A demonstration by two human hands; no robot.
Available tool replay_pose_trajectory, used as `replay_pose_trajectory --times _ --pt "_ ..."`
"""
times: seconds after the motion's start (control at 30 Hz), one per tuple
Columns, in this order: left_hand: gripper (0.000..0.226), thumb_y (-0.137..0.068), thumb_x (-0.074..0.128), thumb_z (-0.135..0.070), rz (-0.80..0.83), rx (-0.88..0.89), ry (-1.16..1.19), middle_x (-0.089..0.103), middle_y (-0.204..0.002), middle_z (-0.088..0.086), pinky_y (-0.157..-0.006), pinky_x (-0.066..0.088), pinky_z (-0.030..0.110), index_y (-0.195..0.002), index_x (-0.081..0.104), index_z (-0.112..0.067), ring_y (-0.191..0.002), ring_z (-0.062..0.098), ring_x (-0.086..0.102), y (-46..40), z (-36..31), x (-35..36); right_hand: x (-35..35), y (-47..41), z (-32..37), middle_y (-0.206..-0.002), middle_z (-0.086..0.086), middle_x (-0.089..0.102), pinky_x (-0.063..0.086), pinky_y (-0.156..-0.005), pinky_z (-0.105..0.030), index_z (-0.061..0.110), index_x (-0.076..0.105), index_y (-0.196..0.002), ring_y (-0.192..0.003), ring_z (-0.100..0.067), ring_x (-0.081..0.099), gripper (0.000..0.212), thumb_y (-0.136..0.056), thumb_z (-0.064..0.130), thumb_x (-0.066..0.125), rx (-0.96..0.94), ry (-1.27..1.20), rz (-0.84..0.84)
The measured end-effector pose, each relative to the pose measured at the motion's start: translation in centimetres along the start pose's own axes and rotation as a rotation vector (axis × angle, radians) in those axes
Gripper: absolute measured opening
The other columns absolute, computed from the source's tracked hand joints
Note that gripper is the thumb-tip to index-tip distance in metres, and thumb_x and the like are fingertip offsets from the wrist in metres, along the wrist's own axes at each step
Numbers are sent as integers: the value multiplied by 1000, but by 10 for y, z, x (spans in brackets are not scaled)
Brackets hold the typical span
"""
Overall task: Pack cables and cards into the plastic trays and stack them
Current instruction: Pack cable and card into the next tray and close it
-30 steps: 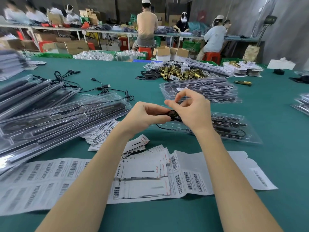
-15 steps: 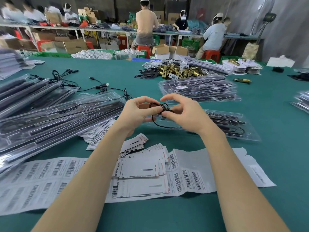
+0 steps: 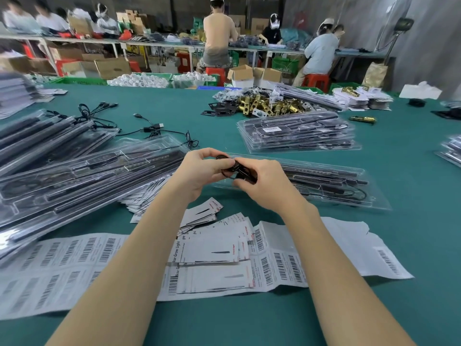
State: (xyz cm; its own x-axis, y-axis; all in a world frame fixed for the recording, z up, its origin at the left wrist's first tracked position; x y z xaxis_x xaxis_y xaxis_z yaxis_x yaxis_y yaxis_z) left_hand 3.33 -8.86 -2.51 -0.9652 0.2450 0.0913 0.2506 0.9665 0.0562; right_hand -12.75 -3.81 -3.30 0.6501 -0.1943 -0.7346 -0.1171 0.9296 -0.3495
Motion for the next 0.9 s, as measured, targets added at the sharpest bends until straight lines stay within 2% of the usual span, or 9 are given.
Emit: replay_pose_trajectory --times 0.1,0.17,0.33,0.43,0.53,0.6,0.7,0.83,0.9 --pt "16 -84 78 -4 28 21 -83 74 -96 22 -76 61 26 -95 67 1 -82 24 76 -1 1 0 -1 3 -4 -101 9 76 45 -74 -4 25 69 -128 -89 8 62 35 -94 16 68 -25 -40 -45" --pt "21 -84 80 -11 56 30 -142 76 -92 19 -80 61 29 -98 68 -1 -84 25 76 -2 1 -3 -1 4 -7 -101 10 77 47 -76 -5 26 72 -124 -90 4 64 33 -93 16 69 -15 -75 -59" --pt "21 -95 60 -52 91 204 -658 75 -92 -12 -81 57 30 -95 73 -35 -88 9 70 -1 -7 -17 2 5 -13 -81 16 76 52 -71 -25 30 76 -114 -80 -20 69 26 -91 19 74 111 -241 -112" --pt "16 -101 54 -26 146 256 -887 67 -111 -21 -99 49 34 -106 65 -37 -107 4 62 -3 -10 -38 4 4 -15 -77 22 74 51 -66 -25 29 77 -112 -81 -23 66 24 -91 20 74 124 -255 -127" --pt "38 -87 75 -16 317 124 -917 61 -121 -12 -103 50 33 -117 61 -33 -112 6 60 -1 0 -42 5 4 -16 -78 23 73 49 -62 -16 27 77 -112 -76 -17 66 23 -92 19 73 108 -246 -122" --pt "43 -80 83 -16 256 147 -934 66 -116 -8 -97 55 30 -117 65 -27 -103 5 66 -2 4 -37 5 2 -15 -78 24 73 47 -60 -11 26 77 -112 -69 -9 64 22 -92 19 72 100 -233 -110" --pt "20 -80 84 -18 99 275 -907 75 -91 -12 -86 58 21 -96 74 -23 -81 -4 71 -5 4 -37 4 2 -16 -76 24 73 42 -61 -5 25 78 -112 -65 6 60 22 -91 19 72 103 -222 -117" --pt "12 -80 84 -24 23 340 -872 76 -83 -12 -78 51 10 -88 75 -27 -79 -5 70 -5 7 -39 3 3 -15 -82 29 68 41 -68 0 22 78 -112 -76 17 60 22 -91 19 73 71 -153 -119" --pt "17 -79 85 -25 -50 360 -830 75 -85 -10 -77 52 11 -90 72 -22 -80 0 70 -5 9 -37 6 4 -12 -89 21 70 42 -74 0 21 77 -114 -84 13 61 23 -91 19 73 37 -102 -149"
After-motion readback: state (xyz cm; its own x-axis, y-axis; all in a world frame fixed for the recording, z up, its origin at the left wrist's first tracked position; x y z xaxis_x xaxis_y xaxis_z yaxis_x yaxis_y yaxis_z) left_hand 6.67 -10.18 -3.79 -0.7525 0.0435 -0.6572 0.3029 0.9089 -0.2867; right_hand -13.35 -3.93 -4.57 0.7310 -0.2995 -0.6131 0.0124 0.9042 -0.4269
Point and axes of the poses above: each hand's wrist, its own y-axis away from the middle knuckle, its own x-axis out of the palm, z = x × y, the point moved 2 cm from there along -y, towards the middle knuckle
